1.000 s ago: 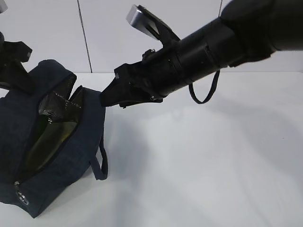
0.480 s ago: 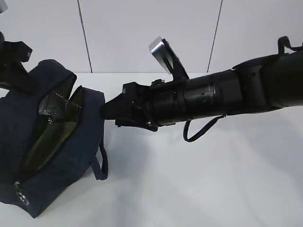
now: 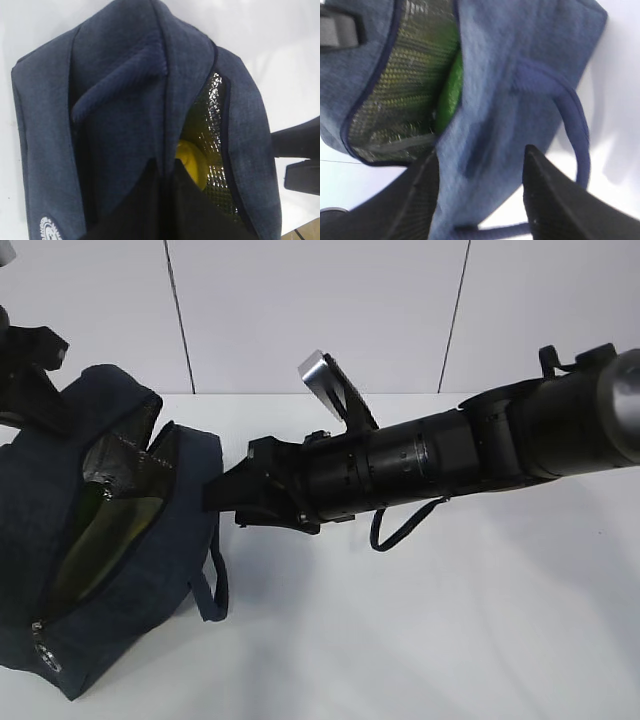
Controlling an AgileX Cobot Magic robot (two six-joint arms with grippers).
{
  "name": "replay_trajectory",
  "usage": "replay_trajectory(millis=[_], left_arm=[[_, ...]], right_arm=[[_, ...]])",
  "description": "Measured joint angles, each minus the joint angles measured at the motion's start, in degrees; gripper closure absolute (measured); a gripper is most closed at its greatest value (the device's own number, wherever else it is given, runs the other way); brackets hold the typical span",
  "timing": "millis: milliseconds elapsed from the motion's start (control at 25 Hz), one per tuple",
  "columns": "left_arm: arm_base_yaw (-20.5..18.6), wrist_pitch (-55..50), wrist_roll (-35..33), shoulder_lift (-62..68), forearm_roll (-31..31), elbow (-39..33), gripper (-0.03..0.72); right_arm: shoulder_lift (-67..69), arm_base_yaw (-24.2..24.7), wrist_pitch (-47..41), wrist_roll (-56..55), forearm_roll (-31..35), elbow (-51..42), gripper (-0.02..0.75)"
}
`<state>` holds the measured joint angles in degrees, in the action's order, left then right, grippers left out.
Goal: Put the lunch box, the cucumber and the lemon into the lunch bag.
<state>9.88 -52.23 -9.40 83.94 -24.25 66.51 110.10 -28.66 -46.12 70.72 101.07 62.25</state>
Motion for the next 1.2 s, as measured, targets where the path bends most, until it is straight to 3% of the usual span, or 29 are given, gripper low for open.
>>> replay_trajectory(millis=[680, 1040, 1200], left_arm=[[0.0, 0.9, -0.1, 0.0, 0.0, 0.0, 0.695], [0.0, 0.9, -0.1, 0.0, -0.3, 0.0, 0.695], [0.0, 1.0, -0.1, 0.0, -0.5, 0.0, 0.695]], right_arm=[[3.6, 0.0, -2.5, -0.1, 0.1, 3.3, 0.329], [4.9, 0.0, -5.4, -0.5, 0.1, 3.6, 0.400], [5.0, 0.0, -5.5, -0.5, 0.1, 3.8, 0.487]])
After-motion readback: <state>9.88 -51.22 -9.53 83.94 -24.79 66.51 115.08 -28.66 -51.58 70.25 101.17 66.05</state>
